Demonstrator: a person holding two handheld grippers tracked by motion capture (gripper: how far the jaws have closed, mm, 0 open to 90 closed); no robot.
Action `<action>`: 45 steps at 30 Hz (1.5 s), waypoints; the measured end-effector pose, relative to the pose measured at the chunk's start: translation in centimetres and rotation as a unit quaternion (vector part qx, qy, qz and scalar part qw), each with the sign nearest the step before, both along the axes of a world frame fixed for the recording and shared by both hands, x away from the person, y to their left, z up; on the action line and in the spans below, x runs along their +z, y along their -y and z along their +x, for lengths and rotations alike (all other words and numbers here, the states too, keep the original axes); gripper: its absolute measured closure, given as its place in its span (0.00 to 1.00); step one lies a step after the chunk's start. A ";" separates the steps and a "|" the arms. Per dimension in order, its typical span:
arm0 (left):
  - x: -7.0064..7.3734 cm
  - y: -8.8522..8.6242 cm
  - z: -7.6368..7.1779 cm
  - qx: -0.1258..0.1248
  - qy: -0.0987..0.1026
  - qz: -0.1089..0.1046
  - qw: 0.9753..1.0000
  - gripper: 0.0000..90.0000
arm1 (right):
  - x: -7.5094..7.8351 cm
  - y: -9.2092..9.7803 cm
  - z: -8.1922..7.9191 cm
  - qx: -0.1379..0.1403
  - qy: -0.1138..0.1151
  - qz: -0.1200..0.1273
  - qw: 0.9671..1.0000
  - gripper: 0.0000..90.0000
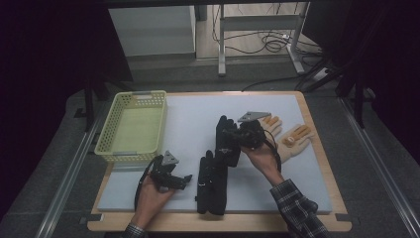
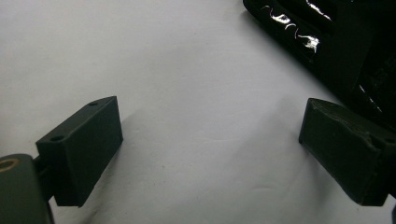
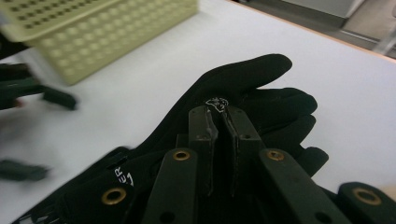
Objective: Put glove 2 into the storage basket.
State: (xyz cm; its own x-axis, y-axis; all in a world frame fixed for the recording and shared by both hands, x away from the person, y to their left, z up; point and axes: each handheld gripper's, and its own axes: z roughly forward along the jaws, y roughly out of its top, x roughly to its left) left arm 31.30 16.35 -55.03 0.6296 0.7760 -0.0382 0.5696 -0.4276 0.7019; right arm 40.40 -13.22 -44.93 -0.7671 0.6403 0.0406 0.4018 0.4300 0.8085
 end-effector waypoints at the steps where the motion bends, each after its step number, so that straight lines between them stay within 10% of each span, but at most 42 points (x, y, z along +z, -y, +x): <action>1: 0.0 0.0 0.0 0.001 0.001 -0.002 1.000 0.07 | 0.1 -0.2 -0.7 0.007 -0.001 0.001 1.000 0.90; 21: 0.0 0.0 0.0 0.000 0.001 -0.001 1.000 0.07 | -3.2 -4.9 -9.6 0.078 -0.018 -0.008 0.997 0.89; 33: 0.0 0.0 0.0 0.001 0.000 0.000 1.000 0.07 | -7.0 -5.3 -10.9 0.071 -0.012 -0.054 0.996 0.72; 45: 0.0 0.0 0.0 0.002 0.000 -0.003 1.000 0.07 | -4.4 -2.5 -9.1 0.036 -0.003 -0.032 0.999 0.71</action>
